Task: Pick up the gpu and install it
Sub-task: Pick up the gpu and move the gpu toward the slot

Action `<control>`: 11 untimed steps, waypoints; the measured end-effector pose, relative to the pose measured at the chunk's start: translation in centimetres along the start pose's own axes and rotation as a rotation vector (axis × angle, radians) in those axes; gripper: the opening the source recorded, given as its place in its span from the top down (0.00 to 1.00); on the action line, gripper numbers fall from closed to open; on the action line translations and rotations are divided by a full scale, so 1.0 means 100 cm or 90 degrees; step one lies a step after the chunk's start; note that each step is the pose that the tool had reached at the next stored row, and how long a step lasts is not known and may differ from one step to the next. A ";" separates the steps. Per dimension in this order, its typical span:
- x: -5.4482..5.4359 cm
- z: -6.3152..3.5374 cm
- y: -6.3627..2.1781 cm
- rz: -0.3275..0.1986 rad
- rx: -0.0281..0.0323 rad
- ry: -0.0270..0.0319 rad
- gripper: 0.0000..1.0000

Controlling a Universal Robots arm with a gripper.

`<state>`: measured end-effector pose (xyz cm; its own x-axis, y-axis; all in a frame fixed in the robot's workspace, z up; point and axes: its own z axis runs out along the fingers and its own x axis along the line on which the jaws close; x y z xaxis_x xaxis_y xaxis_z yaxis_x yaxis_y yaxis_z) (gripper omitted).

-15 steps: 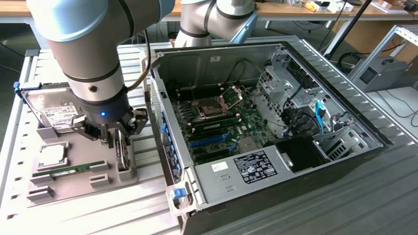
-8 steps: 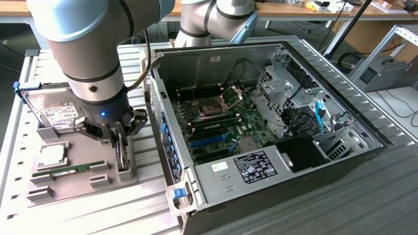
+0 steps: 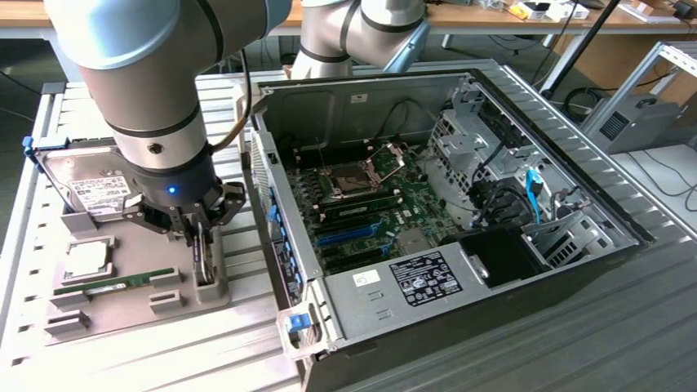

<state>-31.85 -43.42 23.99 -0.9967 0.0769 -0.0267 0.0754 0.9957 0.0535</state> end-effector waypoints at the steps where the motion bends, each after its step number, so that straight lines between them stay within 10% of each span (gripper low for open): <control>1: 0.000 0.0000 0.0000 -0.001 0.0000 0.0001 0.73; 11: 0.000 0.0000 0.0000 -0.021 -0.0006 0.0011 0.73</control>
<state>-31.85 -43.42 23.99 -0.9987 0.0440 -0.0266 0.0425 0.9977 0.0535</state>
